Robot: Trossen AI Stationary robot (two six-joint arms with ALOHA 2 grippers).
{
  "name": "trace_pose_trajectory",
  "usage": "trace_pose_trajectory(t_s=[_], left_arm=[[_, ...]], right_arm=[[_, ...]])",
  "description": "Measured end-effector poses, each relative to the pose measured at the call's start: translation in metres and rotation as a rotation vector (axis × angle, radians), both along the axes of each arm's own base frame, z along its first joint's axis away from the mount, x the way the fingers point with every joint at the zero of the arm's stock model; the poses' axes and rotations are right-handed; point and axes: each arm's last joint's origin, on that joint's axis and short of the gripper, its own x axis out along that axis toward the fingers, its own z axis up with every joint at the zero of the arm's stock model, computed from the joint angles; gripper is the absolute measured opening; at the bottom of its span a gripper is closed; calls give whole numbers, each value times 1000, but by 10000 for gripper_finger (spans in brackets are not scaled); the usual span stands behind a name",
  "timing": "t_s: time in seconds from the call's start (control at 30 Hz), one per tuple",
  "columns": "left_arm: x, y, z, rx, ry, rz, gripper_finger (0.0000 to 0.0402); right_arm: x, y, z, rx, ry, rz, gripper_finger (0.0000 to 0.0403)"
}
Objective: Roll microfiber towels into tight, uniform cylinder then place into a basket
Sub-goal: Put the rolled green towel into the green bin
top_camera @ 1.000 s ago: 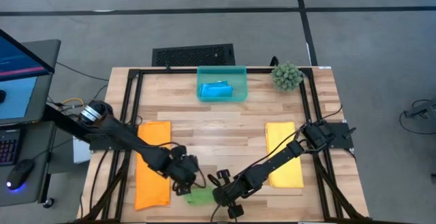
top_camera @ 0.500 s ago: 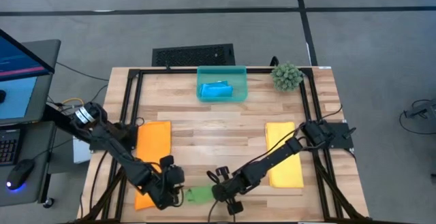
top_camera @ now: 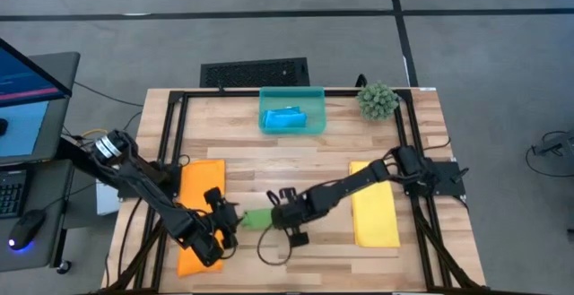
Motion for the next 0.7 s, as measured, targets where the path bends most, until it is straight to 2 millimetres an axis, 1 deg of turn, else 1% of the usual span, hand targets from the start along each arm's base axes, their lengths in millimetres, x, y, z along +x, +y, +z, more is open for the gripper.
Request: trace_pose_trajectory(t_s=[0.13,0.2,0.3,0.37,0.4,0.43,0.5,0.57,0.63,0.7], left_arm=[[-14,16,23,55,-46,60,204],[-19,23,34,67,-77,73,204],[-24,34,49,80,-95,73,204],[-27,42,58,99,-110,79,204],[-29,46,62,112,-120,88,204],[-31,51,65,125,-122,97,204],[-35,61,71,145,-120,124,204],[-39,69,77,156,-139,161,204],[-43,77,80,161,-158,188,204],[-46,82,79,153,-164,204,204]], right_arm=[[5,-24,2,-22,12,-7,0],[5,-36,7,-36,25,-8,0],[6,-54,10,-53,35,-14,0],[3,-68,17,-62,63,-15,0],[4,-73,21,-57,49,-12,0],[6,-79,25,-52,28,-9,0],[3,-90,32,-63,41,-9,0],[5,-101,37,-72,20,-5,0],[2,-112,44,-81,26,-8,0],[3,-124,51,-88,-4,-11,0]])
